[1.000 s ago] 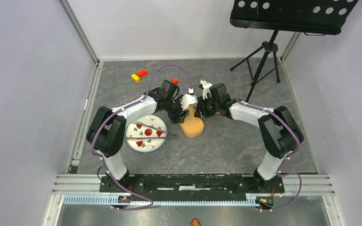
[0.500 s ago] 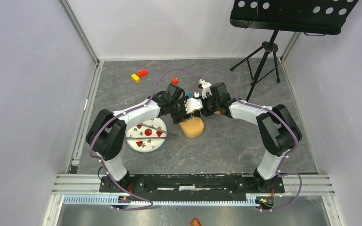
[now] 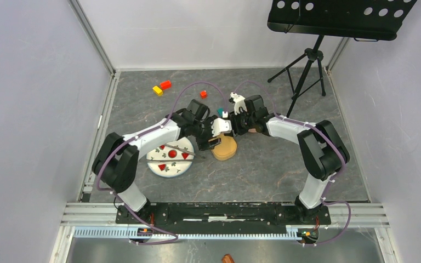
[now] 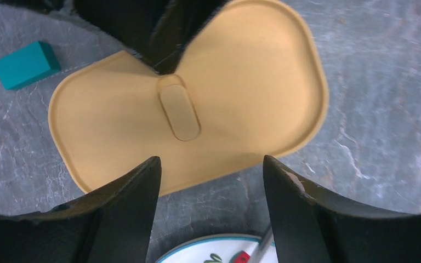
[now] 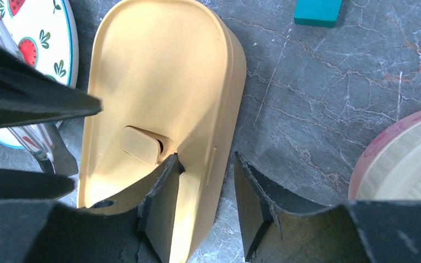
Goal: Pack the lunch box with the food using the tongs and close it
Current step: Close the box lid on the packing box, then move the packing box to the center of the board.
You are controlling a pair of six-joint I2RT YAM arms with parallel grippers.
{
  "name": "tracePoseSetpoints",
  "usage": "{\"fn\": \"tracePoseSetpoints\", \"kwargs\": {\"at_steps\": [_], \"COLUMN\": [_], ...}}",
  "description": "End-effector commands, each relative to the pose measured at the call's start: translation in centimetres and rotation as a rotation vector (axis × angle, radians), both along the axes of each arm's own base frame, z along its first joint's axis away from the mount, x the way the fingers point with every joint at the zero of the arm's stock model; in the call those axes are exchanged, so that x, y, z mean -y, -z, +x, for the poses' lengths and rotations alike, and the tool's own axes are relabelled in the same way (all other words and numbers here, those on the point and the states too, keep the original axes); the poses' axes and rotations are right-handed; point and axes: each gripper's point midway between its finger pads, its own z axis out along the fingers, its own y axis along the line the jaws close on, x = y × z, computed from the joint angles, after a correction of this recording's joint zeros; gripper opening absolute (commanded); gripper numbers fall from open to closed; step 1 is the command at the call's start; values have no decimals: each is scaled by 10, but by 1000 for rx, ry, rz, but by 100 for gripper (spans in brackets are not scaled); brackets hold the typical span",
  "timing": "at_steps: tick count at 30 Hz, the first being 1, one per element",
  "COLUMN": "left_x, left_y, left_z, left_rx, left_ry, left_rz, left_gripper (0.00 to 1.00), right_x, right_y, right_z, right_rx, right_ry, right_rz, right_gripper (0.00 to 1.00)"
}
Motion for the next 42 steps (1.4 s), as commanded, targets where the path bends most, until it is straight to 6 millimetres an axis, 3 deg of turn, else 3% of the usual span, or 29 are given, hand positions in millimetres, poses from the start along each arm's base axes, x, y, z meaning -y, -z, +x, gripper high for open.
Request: {"fn": "tracePoseSetpoints", "kwargs": {"at_steps": [1, 4, 8, 16, 23, 28, 32, 42], "left_x": [3, 3, -4, -1, -3, -1, -5, -11], "left_y": [-38, -46, -32, -10, 4, 9, 11, 24], "left_z": [-24, -36, -41, -17, -1, 19, 45, 72], "left_rx": [43, 107, 135, 153, 151, 154, 121, 21], "left_ry": [173, 340, 504, 586, 513, 316, 65, -299], "left_rz": [-92, -94, -34, 37, 92, 105, 136, 164], "left_gripper": [76, 77, 76, 71, 54, 47, 42, 39], "right_x": [8, -1, -8, -9, 16, 39, 61, 95], "right_y": [14, -2, -15, -55, -100, -123, -127, -142], "right_z": [-11, -5, -2, 10, 32, 47, 56, 66], "right_rx": [-33, -5, 10, 119, 236, 283, 279, 304], "right_ry": [-42, -67, -86, -81, 0, 63, 109, 193], "right_rz": [-88, -54, -27, 8, 34, 42, 25, 16], "right_gripper": [47, 49, 57, 73, 83, 87, 88, 91]}}
